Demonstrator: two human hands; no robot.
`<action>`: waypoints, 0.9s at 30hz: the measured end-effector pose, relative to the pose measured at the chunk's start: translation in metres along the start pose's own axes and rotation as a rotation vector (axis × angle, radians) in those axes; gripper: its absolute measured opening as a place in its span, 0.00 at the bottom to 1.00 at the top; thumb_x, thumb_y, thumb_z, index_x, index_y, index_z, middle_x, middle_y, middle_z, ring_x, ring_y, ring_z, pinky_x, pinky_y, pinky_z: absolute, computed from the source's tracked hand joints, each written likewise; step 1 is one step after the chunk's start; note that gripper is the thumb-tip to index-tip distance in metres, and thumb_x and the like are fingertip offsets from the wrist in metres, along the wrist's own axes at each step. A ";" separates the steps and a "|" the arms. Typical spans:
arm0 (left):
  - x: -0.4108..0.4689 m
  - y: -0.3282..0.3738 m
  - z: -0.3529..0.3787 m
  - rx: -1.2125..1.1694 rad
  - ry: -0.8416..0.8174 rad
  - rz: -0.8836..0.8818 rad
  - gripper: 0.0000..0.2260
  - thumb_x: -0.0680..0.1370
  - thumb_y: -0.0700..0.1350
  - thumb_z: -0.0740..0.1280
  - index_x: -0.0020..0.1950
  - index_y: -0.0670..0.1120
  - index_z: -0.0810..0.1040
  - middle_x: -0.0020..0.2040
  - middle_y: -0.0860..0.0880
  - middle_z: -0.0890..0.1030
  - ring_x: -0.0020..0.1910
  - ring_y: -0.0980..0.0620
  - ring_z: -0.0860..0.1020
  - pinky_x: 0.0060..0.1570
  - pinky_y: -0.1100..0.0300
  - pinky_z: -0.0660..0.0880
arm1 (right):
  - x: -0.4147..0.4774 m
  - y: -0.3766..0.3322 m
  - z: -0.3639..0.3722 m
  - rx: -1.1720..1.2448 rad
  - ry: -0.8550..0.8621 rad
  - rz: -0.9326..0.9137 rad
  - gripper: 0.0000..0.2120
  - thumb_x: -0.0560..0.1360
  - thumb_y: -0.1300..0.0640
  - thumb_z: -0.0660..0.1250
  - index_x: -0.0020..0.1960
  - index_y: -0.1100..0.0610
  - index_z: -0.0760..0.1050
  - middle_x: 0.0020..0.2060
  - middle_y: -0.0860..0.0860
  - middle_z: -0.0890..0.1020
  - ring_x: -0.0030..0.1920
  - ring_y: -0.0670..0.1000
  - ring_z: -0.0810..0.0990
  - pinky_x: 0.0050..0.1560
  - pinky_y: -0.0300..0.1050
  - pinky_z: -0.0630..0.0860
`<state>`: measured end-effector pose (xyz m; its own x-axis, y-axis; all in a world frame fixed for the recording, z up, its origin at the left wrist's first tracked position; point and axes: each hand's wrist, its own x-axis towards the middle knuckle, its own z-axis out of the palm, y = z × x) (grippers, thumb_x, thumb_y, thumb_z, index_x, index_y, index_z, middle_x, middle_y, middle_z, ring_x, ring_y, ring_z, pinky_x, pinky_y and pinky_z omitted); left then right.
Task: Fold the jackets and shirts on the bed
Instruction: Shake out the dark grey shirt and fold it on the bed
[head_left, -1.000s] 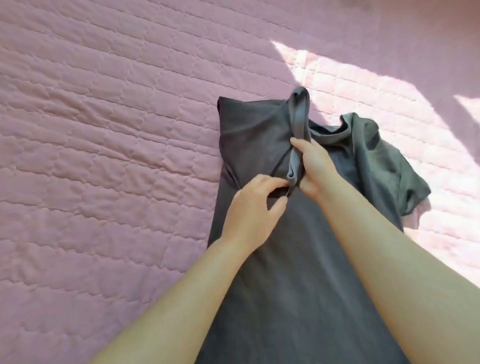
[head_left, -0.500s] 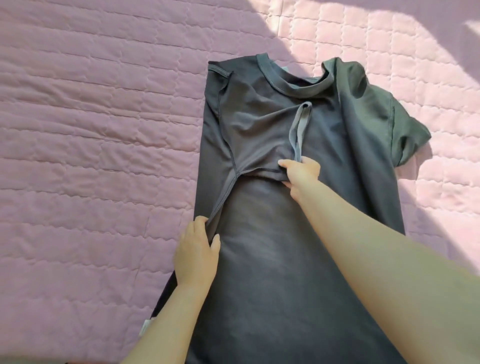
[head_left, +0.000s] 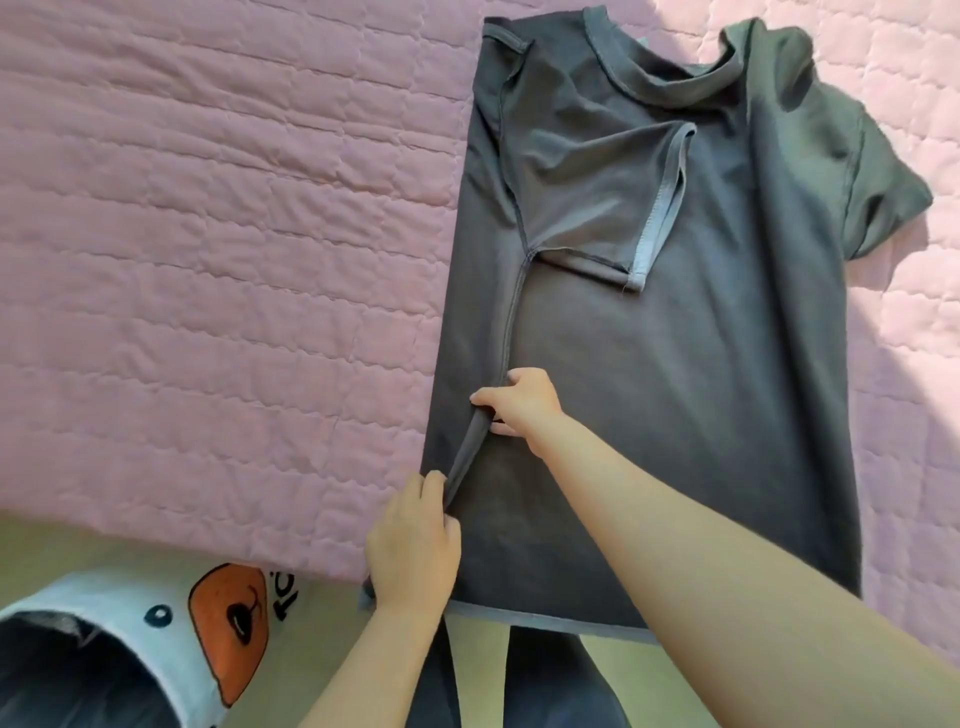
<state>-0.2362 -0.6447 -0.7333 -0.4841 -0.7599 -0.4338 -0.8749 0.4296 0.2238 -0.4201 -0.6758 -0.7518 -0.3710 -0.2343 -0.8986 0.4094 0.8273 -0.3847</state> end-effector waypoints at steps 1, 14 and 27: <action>-0.011 -0.006 0.002 -0.002 -0.021 0.011 0.18 0.65 0.40 0.76 0.52 0.48 0.76 0.38 0.51 0.75 0.32 0.51 0.74 0.25 0.58 0.70 | -0.003 0.008 0.003 -0.023 0.003 0.005 0.12 0.67 0.64 0.75 0.42 0.59 0.71 0.46 0.60 0.82 0.46 0.57 0.83 0.46 0.57 0.82; -0.088 0.003 0.021 0.005 -0.475 0.018 0.27 0.72 0.58 0.61 0.69 0.57 0.56 0.55 0.55 0.74 0.48 0.53 0.78 0.43 0.60 0.75 | -0.041 0.110 -0.015 -0.179 -0.141 0.029 0.12 0.67 0.68 0.76 0.38 0.57 0.74 0.36 0.56 0.81 0.38 0.54 0.83 0.46 0.52 0.83; 0.044 0.060 0.008 -0.136 0.016 0.196 0.23 0.77 0.42 0.64 0.72 0.46 0.67 0.71 0.47 0.68 0.68 0.48 0.68 0.66 0.54 0.68 | 0.013 0.034 -0.108 0.202 0.142 -0.141 0.18 0.72 0.60 0.69 0.62 0.58 0.72 0.45 0.53 0.83 0.44 0.51 0.82 0.53 0.50 0.80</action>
<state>-0.3100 -0.6481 -0.7454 -0.6442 -0.6767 -0.3564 -0.7576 0.5007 0.4187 -0.5008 -0.5960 -0.7538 -0.5436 -0.2540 -0.8000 0.4978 0.6698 -0.5510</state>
